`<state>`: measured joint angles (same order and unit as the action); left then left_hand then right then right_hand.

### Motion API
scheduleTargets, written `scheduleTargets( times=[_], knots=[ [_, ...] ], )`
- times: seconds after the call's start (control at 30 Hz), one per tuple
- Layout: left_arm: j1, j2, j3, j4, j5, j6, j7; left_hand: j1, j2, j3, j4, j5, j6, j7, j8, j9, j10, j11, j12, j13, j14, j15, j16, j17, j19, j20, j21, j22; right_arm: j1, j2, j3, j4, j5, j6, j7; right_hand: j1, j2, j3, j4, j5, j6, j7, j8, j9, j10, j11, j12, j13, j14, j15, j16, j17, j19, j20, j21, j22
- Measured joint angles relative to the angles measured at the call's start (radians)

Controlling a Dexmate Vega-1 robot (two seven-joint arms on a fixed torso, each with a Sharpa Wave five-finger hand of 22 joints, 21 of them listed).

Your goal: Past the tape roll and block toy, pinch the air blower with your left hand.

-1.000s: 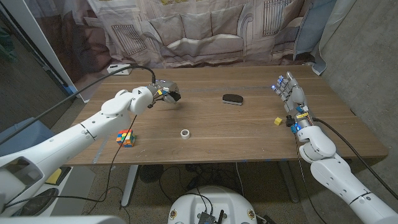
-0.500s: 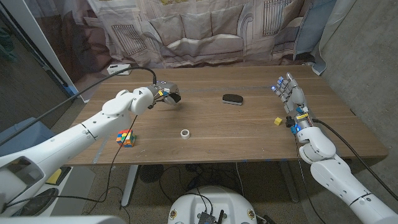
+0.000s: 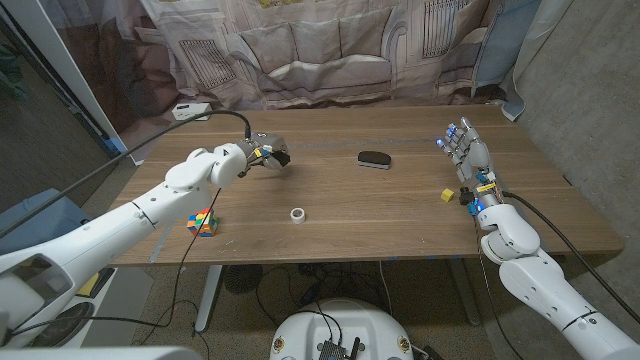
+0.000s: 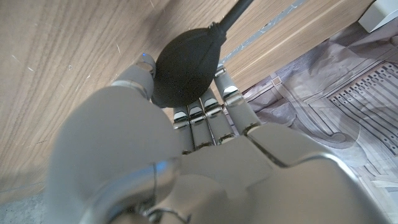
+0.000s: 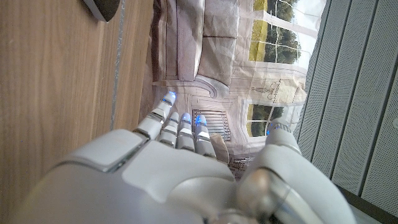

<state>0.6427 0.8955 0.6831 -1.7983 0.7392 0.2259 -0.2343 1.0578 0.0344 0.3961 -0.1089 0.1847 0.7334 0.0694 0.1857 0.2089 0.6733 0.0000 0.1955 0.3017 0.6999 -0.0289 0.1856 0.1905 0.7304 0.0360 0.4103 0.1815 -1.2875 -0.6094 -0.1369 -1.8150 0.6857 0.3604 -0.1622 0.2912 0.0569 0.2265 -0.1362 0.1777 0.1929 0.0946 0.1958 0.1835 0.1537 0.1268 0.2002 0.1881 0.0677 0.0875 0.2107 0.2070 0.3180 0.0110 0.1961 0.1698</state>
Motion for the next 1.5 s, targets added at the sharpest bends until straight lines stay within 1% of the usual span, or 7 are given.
scheduleTargets(
  times=[0.5,0.57,0.83,0.87,1.0,1.1,1.5],
  knots=[
    [-0.001,-0.013,0.021,0.048,0.001,-0.006,0.026,0.000,0.000,0.000,0.000,0.000,0.001,-0.001,0.000,0.000,0.000,0.000,0.000,-0.005,-0.002,-0.002,0.000,-0.005,0.000,0.000,-0.004,0.000,0.000,-0.001,0.000,0.001,0.002,-0.004,0.000,0.000,0.000,0.000,0.000,0.000,0.004,0.004,0.000,0.000,0.000,0.000,0.000,0.000,0.000,0.000,0.000,0.000,0.000,0.000,0.000,0.000],
    [-0.001,-0.014,0.023,0.052,0.001,-0.007,0.030,-0.015,0.001,0.000,0.000,0.000,0.001,-0.011,0.000,0.000,0.000,0.000,0.005,-0.005,-0.004,-0.004,0.000,-0.005,-0.007,-0.003,-0.006,0.000,0.000,-0.001,0.000,0.001,0.002,-0.005,0.000,0.000,0.000,0.000,0.000,0.000,0.004,0.004,0.000,0.000,0.000,0.000,0.000,0.000,0.000,0.000,0.000,0.000,0.000,0.000,0.000,0.000],
    [0.000,-0.019,0.033,0.072,0.001,-0.012,0.046,-0.015,0.001,-0.003,-0.003,0.000,-0.003,-0.015,0.000,-0.005,-0.008,-0.008,0.005,-0.005,-0.014,-0.007,0.000,-0.005,-0.031,0.005,-0.015,0.000,0.003,-0.002,-0.001,0.003,0.003,-0.008,0.000,0.000,0.000,0.000,0.000,0.000,0.004,0.004,0.000,0.000,0.000,0.000,0.000,0.000,0.000,0.000,0.000,0.000,0.000,0.000,0.000,0.000],
    [0.000,-0.020,0.036,0.076,0.001,-0.013,0.046,-0.015,0.001,-0.003,-0.003,0.000,-0.005,-0.016,0.000,-0.005,-0.011,-0.011,0.005,-0.005,-0.017,-0.009,0.000,-0.005,-0.035,0.001,-0.015,0.000,0.003,-0.002,-0.001,0.003,0.003,-0.008,0.000,0.000,0.000,0.000,0.000,0.000,0.004,0.004,0.000,0.000,0.000,0.000,0.000,0.000,0.000,0.000,0.000,0.000,0.000,0.000,0.000,0.000],
    [-0.003,-0.024,0.041,0.085,0.001,-0.017,0.047,-0.020,0.007,-0.003,-0.003,0.000,-0.005,-0.016,0.000,-0.005,-0.013,-0.013,0.005,-0.005,-0.025,-0.007,0.000,-0.005,-0.041,0.005,-0.023,0.000,0.003,-0.002,-0.001,0.004,0.003,-0.009,-0.001,0.000,0.000,-0.004,-0.004,0.000,0.004,0.004,0.000,0.000,0.000,0.000,0.000,0.000,0.000,0.000,0.000,0.000,0.000,0.000,0.000,0.000],
    [-0.004,-0.024,0.042,0.086,0.001,-0.018,0.048,-0.020,0.007,-0.003,-0.003,0.005,-0.005,-0.016,0.000,-0.005,-0.016,-0.009,0.005,-0.005,-0.031,-0.013,0.000,-0.005,-0.041,0.005,-0.023,0.000,0.003,-0.002,-0.001,0.004,0.003,-0.009,-0.001,0.000,0.000,-0.008,0.000,0.000,0.004,0.004,0.000,0.000,0.000,0.000,0.000,0.000,0.000,0.000,0.000,0.000,0.000,0.000,0.000,0.000],
    [-0.015,-0.036,0.058,0.107,-0.003,-0.021,0.047,-0.020,0.007,-0.007,-0.007,0.005,-0.005,-0.016,0.000,-0.005,-0.025,-0.011,0.005,-0.009,-0.030,-0.013,0.000,-0.005,-0.047,-0.001,-0.024,0.000,-0.001,-0.002,-0.001,0.004,0.004,-0.014,-0.007,0.000,0.000,-0.008,0.000,0.000,0.004,0.004,0.000,0.000,0.000,0.000,0.000,0.000,0.000,0.000,0.000,0.000,0.000,0.000,0.000,0.000]
  ],
)
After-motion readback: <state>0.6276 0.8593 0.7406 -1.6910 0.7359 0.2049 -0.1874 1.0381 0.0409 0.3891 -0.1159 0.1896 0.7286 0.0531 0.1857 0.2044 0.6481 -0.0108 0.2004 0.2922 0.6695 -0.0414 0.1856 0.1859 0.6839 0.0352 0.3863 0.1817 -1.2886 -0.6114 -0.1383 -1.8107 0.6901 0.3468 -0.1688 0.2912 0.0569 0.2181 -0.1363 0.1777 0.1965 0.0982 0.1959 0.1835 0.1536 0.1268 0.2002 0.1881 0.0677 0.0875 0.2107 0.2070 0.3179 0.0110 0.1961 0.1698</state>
